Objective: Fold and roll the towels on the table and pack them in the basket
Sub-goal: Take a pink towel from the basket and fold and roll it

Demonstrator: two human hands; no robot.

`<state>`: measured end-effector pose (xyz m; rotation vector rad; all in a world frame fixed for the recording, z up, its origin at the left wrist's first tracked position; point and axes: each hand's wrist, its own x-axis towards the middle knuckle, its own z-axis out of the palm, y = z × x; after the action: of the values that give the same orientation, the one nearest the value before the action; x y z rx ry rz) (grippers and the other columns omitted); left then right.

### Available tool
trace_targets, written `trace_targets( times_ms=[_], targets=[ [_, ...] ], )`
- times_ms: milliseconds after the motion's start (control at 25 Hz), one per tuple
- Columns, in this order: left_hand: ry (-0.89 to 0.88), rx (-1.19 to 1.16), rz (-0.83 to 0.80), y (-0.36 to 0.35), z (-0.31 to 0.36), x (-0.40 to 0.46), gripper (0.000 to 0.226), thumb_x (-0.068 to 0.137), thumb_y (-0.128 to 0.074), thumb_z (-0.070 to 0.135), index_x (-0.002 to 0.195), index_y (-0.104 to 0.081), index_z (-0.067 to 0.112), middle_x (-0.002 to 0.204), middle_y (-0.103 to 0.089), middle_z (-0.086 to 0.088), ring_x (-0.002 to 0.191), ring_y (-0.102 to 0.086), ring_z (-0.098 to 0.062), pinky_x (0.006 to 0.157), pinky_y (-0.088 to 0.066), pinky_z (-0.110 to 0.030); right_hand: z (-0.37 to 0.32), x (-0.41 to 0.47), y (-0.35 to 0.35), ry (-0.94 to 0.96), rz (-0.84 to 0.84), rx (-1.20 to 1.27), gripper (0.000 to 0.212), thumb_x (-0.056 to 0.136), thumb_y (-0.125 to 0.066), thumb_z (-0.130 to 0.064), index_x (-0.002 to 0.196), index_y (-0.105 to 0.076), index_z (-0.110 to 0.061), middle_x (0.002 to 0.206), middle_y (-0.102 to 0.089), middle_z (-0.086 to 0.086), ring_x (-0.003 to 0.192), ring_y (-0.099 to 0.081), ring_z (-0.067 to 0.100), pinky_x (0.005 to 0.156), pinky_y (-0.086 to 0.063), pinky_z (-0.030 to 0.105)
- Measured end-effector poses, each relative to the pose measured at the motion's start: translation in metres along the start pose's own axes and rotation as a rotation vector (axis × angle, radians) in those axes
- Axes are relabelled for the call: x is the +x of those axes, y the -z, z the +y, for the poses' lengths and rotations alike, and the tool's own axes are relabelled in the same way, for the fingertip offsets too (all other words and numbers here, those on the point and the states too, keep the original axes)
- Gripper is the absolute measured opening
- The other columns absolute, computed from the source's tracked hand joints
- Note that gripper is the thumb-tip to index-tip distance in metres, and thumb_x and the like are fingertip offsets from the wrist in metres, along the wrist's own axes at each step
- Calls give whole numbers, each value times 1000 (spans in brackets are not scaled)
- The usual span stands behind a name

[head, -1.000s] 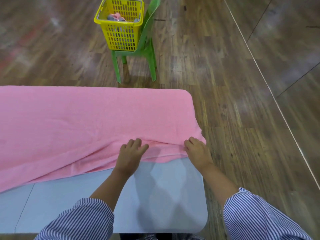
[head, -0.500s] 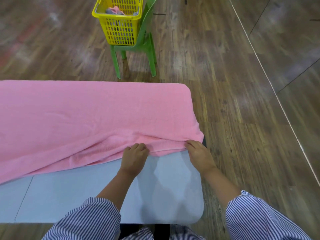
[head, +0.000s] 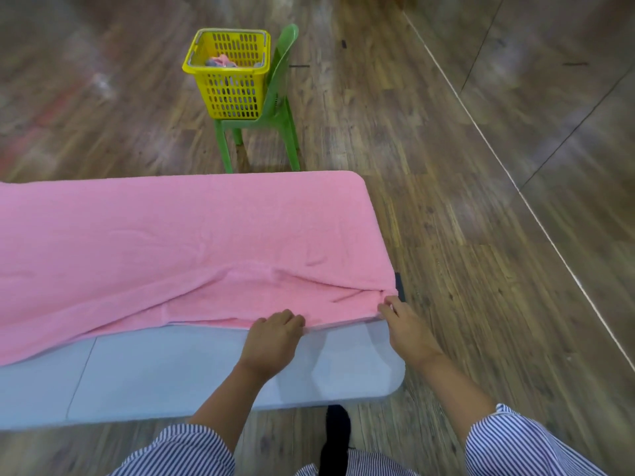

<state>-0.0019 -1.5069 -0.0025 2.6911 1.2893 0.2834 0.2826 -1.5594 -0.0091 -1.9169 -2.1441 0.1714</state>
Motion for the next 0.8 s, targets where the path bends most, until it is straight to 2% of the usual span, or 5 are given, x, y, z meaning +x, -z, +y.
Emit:
trace_targets(
  times_ms=[120, 240, 400, 560, 800],
  targets=[
    [11, -22, -44, 1, 19, -35, 13, 88, -52, 34, 84, -56, 22, 71, -52, 7, 56, -55, -18, 39, -37, -26, -12, -36, 1, -57, -160, 54, 46, 71, -44, 15, 111, -57, -5, 102, -56, 10, 77, -54, 27, 60, -43, 34],
    [43, -63, -237, 0, 40, -73, 48, 89, -22, 50, 100, -57, 19, 90, -59, 1, 81, -59, -22, 59, -44, -33, -23, -80, 13, -131, -339, 23, 38, 80, -28, -13, 111, -50, -11, 106, -49, 4, 84, -43, 20, 67, -36, 34],
    [12, -1, -308, -5, 59, -118, 31, 81, -37, 44, 75, -58, 22, 68, -53, 6, 58, -59, -18, 40, -34, -27, -27, -132, 12, -170, -456, -19, 24, 83, -25, -28, 94, -44, -18, 92, -44, -3, 84, -44, 18, 64, -40, 31],
    [113, -62, -348, -12, 73, -139, 28, 99, -39, 32, 108, -56, 13, 107, -54, -5, 99, -53, -25, 71, -39, -33, -30, -159, 11, -214, -504, 5, 8, 89, -45, -15, 86, -41, -21, 86, -39, -7, 78, -44, 11, 64, -39, 30],
    [201, -91, -305, -1, 93, -146, 26, 98, -41, 31, 111, -58, 15, 102, -51, 2, 90, -52, -19, 68, -37, -29, -37, -160, 15, -177, -445, 5, 20, 95, -37, -13, 107, -51, -7, 108, -49, 6, 87, -50, 23, 68, -39, 34]
  ],
)
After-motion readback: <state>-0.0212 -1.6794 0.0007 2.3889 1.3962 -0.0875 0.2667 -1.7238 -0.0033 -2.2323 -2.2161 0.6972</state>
